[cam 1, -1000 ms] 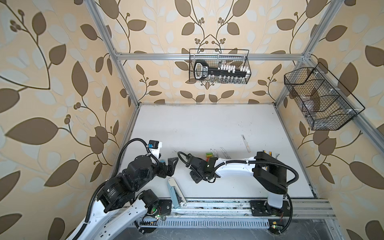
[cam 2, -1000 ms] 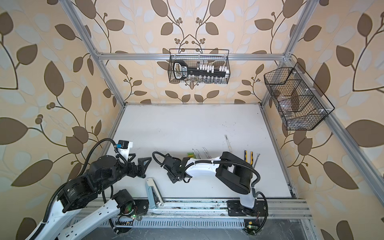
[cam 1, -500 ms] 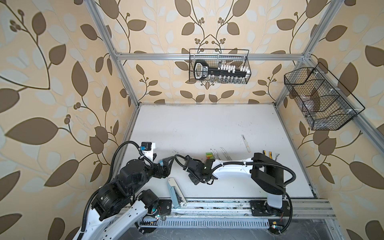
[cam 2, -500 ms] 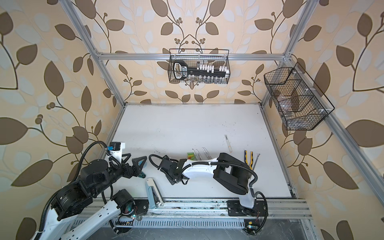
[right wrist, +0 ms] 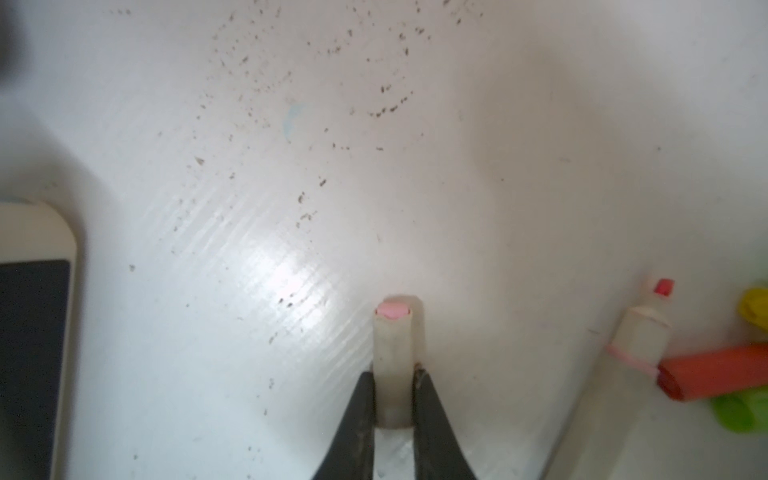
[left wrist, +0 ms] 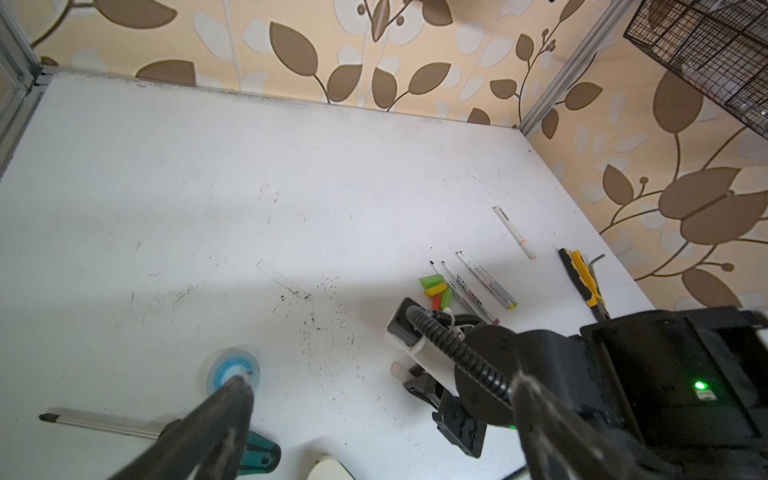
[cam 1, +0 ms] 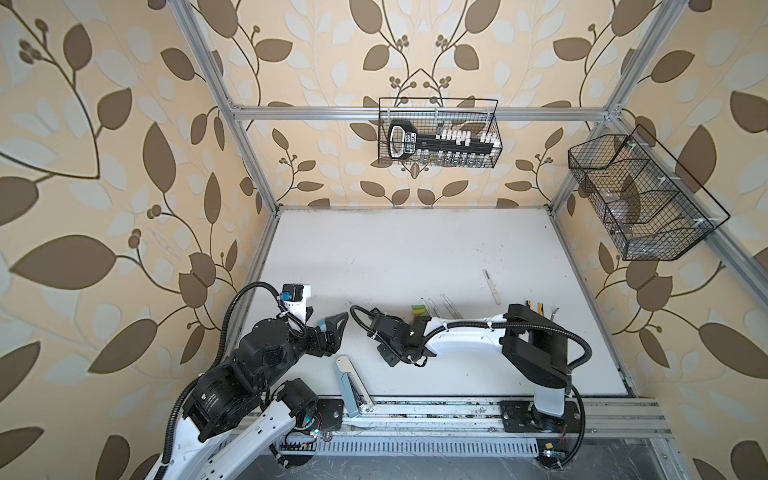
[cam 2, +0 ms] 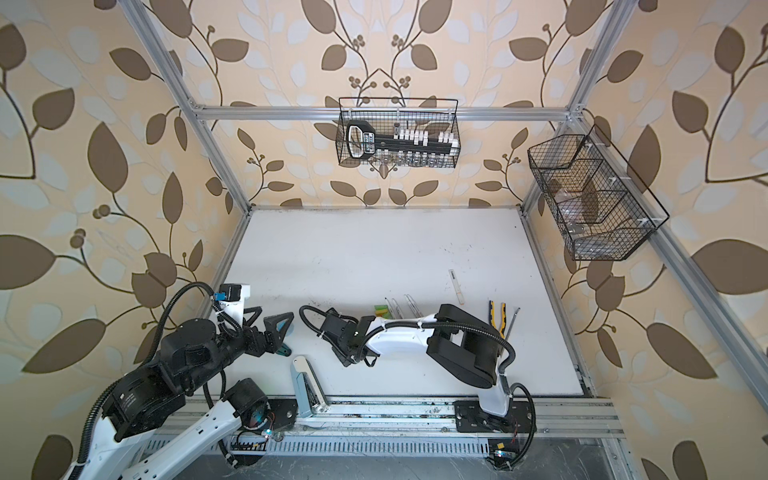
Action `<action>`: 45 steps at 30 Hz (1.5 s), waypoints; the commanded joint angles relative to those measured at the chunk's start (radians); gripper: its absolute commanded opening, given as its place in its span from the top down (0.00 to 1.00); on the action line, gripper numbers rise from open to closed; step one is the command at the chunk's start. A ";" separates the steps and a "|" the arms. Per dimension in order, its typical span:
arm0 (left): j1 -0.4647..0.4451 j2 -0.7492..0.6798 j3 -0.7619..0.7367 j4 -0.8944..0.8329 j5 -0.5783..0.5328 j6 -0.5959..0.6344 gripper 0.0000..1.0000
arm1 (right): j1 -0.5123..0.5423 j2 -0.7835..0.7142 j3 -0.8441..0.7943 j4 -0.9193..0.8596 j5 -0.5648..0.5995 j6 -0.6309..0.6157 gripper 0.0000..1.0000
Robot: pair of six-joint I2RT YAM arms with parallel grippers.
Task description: Insert the pens into the pen caps
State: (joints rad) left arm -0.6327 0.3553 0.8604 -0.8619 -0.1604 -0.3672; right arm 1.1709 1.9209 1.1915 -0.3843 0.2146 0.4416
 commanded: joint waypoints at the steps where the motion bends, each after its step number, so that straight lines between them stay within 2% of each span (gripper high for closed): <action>1: 0.013 0.012 -0.006 0.042 0.017 0.010 0.01 | -0.013 -0.102 -0.064 0.080 0.041 -0.054 0.86; 9: 0.011 0.052 -0.012 0.073 0.131 0.019 0.01 | -0.021 -0.311 -0.169 0.257 0.077 -0.132 0.87; 14: 0.018 0.138 -0.011 0.102 0.255 0.007 0.01 | -0.006 -0.425 -0.228 0.360 0.094 -0.184 0.87; 18: 0.064 0.203 -0.012 0.123 0.351 -0.009 0.03 | 0.026 -0.486 -0.275 0.432 0.126 -0.236 0.87; 21: 0.126 0.247 -0.018 0.152 0.484 -0.013 0.07 | 0.053 -0.510 -0.302 0.472 0.152 -0.266 0.87; 26: 0.224 0.335 -0.024 0.193 0.702 -0.006 0.21 | 0.087 -0.530 -0.324 0.520 0.182 -0.285 0.87; 30: 0.273 0.392 -0.030 0.222 0.831 0.002 0.32 | 0.105 -0.544 -0.329 0.536 0.217 -0.293 0.88; 34: 0.294 0.425 -0.033 0.234 0.881 0.005 0.47 | 0.115 -0.560 -0.330 0.545 0.230 -0.307 0.88; 45: 0.297 0.422 -0.043 0.257 0.927 0.005 0.69 | 0.121 -0.585 -0.323 0.564 0.220 -0.313 0.88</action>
State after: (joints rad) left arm -0.3450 0.7876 0.8276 -0.6437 0.7155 -0.3710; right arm 1.2846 1.3548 0.8749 0.1612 0.4194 0.1478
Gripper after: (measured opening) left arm 0.315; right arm 0.123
